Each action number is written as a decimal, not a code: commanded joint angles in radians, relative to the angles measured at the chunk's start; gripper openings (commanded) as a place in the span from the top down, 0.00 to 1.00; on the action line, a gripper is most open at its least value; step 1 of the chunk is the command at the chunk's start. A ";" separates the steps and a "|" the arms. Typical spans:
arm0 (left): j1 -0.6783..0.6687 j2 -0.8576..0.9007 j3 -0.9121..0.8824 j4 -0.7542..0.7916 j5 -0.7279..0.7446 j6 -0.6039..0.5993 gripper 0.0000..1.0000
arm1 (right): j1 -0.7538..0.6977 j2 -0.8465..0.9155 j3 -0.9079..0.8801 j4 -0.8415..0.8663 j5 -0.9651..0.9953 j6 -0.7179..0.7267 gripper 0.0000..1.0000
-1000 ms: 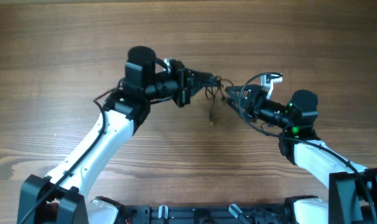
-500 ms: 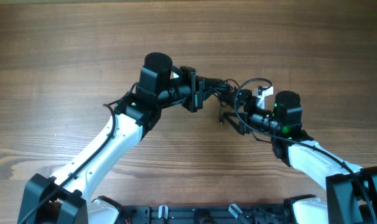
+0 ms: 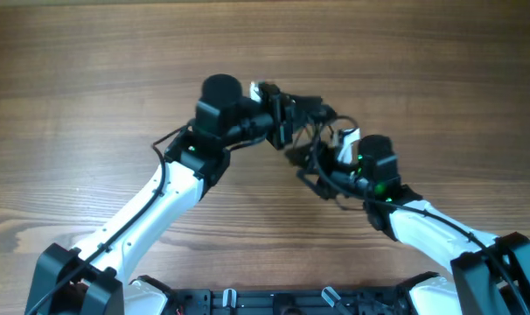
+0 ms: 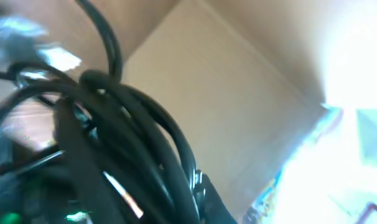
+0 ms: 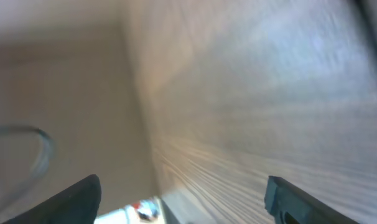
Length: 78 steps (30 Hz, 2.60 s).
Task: Untangle cables
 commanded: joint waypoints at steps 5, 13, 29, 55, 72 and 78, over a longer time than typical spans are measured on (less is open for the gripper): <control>0.139 -0.016 0.015 0.089 0.004 -0.119 0.96 | 0.038 0.000 -0.006 -0.190 0.072 -0.235 0.16; 0.179 -0.016 0.015 0.070 0.062 0.458 0.92 | -0.064 -0.007 -0.006 -0.190 0.061 -0.339 0.00; 0.061 -0.016 0.015 -0.512 0.491 1.907 0.96 | -0.579 -0.068 -0.006 0.483 -0.667 -0.588 0.00; 0.350 -0.016 0.015 -0.509 -0.227 1.136 0.96 | -0.582 -0.060 -0.006 -0.122 -0.687 -0.055 0.01; 0.155 -0.016 0.015 -0.716 0.509 2.029 0.96 | -0.573 -0.060 -0.006 0.377 -0.760 -0.617 0.00; 0.033 -0.016 0.015 -0.739 0.510 2.047 0.96 | -0.573 -0.060 -0.006 0.541 -0.822 -0.615 0.00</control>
